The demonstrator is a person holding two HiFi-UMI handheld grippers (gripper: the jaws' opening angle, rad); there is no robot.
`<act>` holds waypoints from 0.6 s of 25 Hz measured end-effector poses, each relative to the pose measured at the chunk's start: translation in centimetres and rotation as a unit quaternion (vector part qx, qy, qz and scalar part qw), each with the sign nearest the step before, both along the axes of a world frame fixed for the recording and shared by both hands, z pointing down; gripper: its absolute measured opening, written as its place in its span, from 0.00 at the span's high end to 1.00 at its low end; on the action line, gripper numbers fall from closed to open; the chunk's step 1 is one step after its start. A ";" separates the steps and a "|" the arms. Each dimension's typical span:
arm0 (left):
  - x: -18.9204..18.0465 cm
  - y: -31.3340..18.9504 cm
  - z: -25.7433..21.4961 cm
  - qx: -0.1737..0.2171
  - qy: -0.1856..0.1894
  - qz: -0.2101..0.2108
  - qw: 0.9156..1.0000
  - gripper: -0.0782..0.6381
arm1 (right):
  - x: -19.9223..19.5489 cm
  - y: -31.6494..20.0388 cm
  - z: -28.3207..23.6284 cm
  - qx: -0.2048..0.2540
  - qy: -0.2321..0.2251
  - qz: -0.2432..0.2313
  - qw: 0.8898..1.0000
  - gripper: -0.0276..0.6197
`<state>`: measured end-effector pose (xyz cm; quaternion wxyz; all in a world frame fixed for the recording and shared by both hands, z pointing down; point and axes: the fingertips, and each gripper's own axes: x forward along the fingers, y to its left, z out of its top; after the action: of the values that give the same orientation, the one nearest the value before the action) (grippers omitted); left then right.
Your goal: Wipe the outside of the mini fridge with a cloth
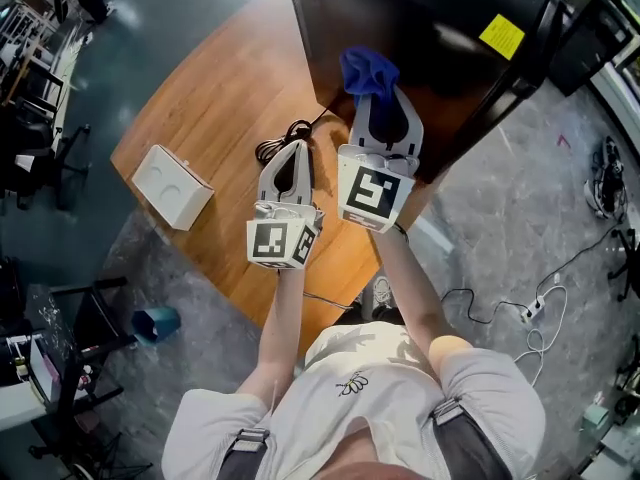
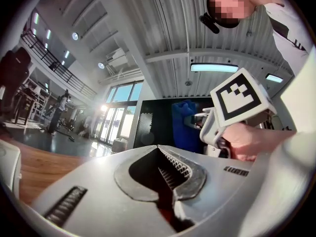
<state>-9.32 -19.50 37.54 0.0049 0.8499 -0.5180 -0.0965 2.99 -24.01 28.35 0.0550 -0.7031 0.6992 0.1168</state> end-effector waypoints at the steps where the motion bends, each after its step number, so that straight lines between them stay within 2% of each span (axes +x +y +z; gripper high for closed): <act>1: -1.0 -0.2 0.2 -0.002 -0.001 -0.006 1.000 0.88 | -1.3 -1.4 0.2 -0.001 0.001 -0.007 1.000 0.86; 7: -6.0 -1.8 1.4 -0.009 0.000 -0.032 0.999 0.88 | -7.6 -9.5 1.5 -0.024 0.002 -0.018 1.000 0.86; 12: -8.9 -3.7 2.3 -0.011 0.011 -0.054 0.998 0.88 | -11.4 -14.4 3.4 -0.042 0.049 -0.014 0.998 0.86; 15: -10.8 -4.2 2.9 -0.014 0.024 -0.072 0.997 0.88 | -12.8 -16.3 4.5 -0.052 0.056 -0.002 0.997 0.86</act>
<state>-20.12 -23.73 40.45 0.0216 0.8075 -0.5792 -0.1096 -9.82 -40.32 32.81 -0.0206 -0.6962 0.7076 0.1192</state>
